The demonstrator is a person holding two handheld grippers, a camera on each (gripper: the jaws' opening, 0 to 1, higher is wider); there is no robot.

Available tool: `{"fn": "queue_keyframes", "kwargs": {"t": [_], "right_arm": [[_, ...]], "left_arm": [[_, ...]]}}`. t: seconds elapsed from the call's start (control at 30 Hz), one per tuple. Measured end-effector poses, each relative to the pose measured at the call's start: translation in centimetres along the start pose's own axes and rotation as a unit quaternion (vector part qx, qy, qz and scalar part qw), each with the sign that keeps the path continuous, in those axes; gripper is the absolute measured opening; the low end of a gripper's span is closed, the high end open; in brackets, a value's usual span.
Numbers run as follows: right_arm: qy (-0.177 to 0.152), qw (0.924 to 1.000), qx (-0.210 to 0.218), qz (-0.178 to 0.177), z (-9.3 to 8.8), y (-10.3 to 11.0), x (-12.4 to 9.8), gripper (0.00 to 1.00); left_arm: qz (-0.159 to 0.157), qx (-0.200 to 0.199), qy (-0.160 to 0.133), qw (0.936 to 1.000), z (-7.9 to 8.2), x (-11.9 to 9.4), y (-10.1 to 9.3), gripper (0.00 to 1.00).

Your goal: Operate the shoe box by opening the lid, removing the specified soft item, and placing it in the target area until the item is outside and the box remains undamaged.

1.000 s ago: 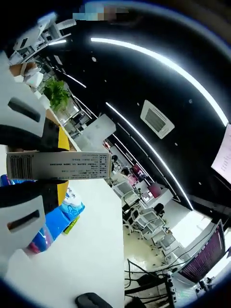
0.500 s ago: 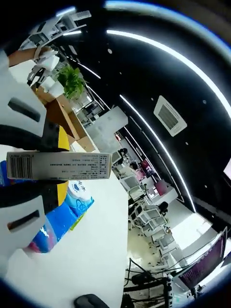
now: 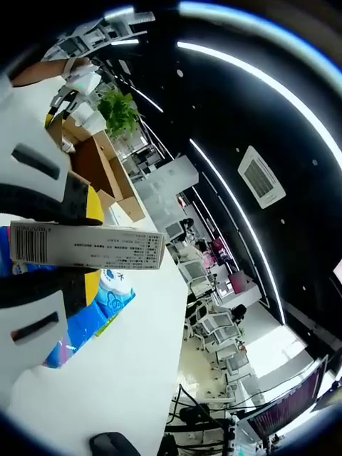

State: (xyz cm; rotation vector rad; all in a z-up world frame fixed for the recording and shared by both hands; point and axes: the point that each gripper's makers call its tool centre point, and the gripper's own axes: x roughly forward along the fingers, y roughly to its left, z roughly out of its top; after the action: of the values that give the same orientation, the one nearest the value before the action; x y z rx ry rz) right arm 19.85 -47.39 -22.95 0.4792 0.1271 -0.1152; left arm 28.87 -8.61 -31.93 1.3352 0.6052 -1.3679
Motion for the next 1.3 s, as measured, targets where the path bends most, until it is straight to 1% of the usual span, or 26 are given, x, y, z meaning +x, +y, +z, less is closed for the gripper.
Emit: {"fn": "queue_keyframes", "kwargs": {"t": [0.17, 0.2, 0.27, 0.33, 0.4, 0.43, 0.5, 0.57, 0.73, 0.8, 0.83, 0.9, 0.97, 1.0, 1.03, 1.07, 1.1, 1.13, 1.17, 1.23, 1.3], "right_arm": [[0.003, 0.9997, -0.015, -0.017, -0.1, -0.4, -0.3, 0.23], [0.007, 0.9994, -0.022, -0.025, -0.1, -0.6, -0.4, 0.24], [0.011, 0.9991, -0.018, -0.038, -0.1, -1.0, -0.5, 0.25], [0.013, 0.9986, -0.024, -0.046, -0.2, -1.3, -0.6, 0.26], [0.019, 0.9968, -0.046, -0.063, -0.3, -1.8, -0.8, 0.28], [0.020, 0.9963, -0.052, -0.066, -0.3, -1.7, -0.8, 0.28], [0.020, 0.9966, -0.048, -0.063, -0.3, -1.6, -0.9, 0.29], [0.022, 0.9956, -0.059, -0.069, -0.3, -1.7, -0.9, 0.29], [0.028, 0.9944, -0.061, -0.082, -0.5, -2.3, -1.0, 0.32], [0.038, 0.9912, -0.070, -0.106, -0.8, -3.4, -1.2, 0.35], [0.042, 0.9883, -0.084, -0.120, -0.9, -4.0, -1.3, 0.37], [0.043, 0.9875, -0.086, -0.125, -1.1, -4.4, -1.3, 0.40], [0.052, 0.9851, -0.084, -0.141, -1.6, -5.3, -1.4, 0.43], [0.076, 0.9787, -0.117, -0.150, -2.3, -5.9, -1.8, 0.41], [0.031, 0.9813, -0.144, -0.125, -1.0, -4.9, -1.2, 0.41], [0.053, 0.9747, -0.164, -0.142, -1.4, -5.5, -1.7, 0.41], [0.046, 0.9742, -0.169, -0.142, -1.4, -5.1, -1.5, 0.41], [0.046, 0.9715, -0.185, -0.141, -1.3, -5.1, -1.5, 0.41], [0.046, 0.9723, -0.181, -0.140, -1.4, -5.1, -1.4, 0.41], [0.044, 0.9766, -0.164, -0.132, -1.3, -5.3, -1.5, 0.41], [0.045, 0.9815, -0.146, -0.115, -1.4, -5.4, -1.6, 0.42]], "left_arm": [[0.000, 0.001, 0.000, 1.0000, 0.0, 0.1, 0.0, 0.13], [0.000, 0.000, 0.000, 1.0000, 0.0, 0.1, 0.1, 0.13], [-0.001, 0.001, -0.002, 1.0000, 0.0, 0.1, 0.1, 0.13], [-0.001, 0.001, -0.002, 1.0000, 0.0, 0.1, 0.1, 0.13], [-0.001, 0.000, -0.002, 1.0000, 0.0, 0.1, 0.1, 0.13], [-0.001, 0.001, -0.003, 1.0000, 0.0, 0.1, 0.1, 0.13], [0.000, 0.001, -0.004, 1.0000, 0.0, 0.1, 0.1, 0.13], [0.000, 0.001, -0.004, 1.0000, -0.1, 0.1, 0.1, 0.13], [0.000, 0.001, -0.003, 1.0000, -0.1, 0.1, 0.1, 0.13], [0.000, 0.001, -0.003, 1.0000, -0.1, 0.1, 0.1, 0.13], [0.000, 0.000, -0.004, 1.0000, -0.1, 0.1, 0.1, 0.13], [0.000, 0.000, -0.003, 1.0000, -0.1, 0.1, 0.1, 0.13], [0.000, 0.000, -0.003, 1.0000, -0.1, 0.1, 0.1, 0.13], [0.000, 0.000, -0.003, 1.0000, -0.1, 0.1, 0.1, 0.13], [0.000, 0.000, -0.003, 1.0000, -0.1, 0.1, 0.1, 0.13], [0.000, 0.000, -0.002, 1.0000, -0.1, 0.1, 0.1, 0.13], [0.001, 0.000, -0.002, 1.0000, -0.1, 0.1, 0.1, 0.13], [0.000, 0.000, -0.002, 1.0000, -0.1, 0.1, 0.1, 0.13], [0.000, 0.000, -0.002, 1.0000, -0.1, 0.1, 0.1, 0.13], [0.001, 0.000, -0.001, 1.0000, -0.1, 0.1, 0.1, 0.13], [0.001, 0.000, -0.001, 1.0000, -0.1, 0.1, 0.1, 0.13]]}}
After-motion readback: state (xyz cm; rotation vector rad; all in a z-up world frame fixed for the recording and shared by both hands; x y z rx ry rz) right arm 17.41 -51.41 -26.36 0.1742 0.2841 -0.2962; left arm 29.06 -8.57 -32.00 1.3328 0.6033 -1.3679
